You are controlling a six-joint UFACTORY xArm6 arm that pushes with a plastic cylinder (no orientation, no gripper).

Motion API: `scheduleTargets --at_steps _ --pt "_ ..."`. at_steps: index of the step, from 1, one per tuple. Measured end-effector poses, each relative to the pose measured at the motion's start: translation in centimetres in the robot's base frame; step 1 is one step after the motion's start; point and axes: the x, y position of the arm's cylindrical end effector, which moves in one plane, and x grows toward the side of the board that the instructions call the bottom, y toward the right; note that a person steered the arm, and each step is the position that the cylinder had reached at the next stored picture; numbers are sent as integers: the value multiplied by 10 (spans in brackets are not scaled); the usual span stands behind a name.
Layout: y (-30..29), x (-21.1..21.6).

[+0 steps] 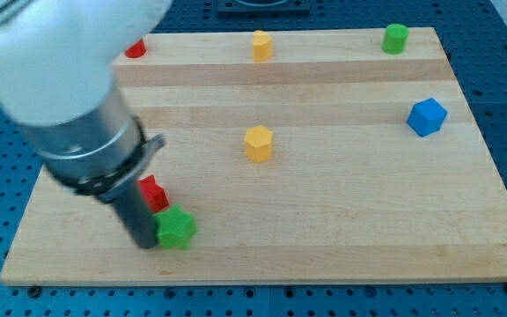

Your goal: Slide the red star towards the bottom left

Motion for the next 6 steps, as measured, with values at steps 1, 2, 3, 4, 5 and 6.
scheduleTargets --at_steps 1,2,3,4,5,6 --pt "55 -14" --pt "93 -30" --pt "91 -57" --pt "68 -69" --pt "30 -60" --pt "1 -48"
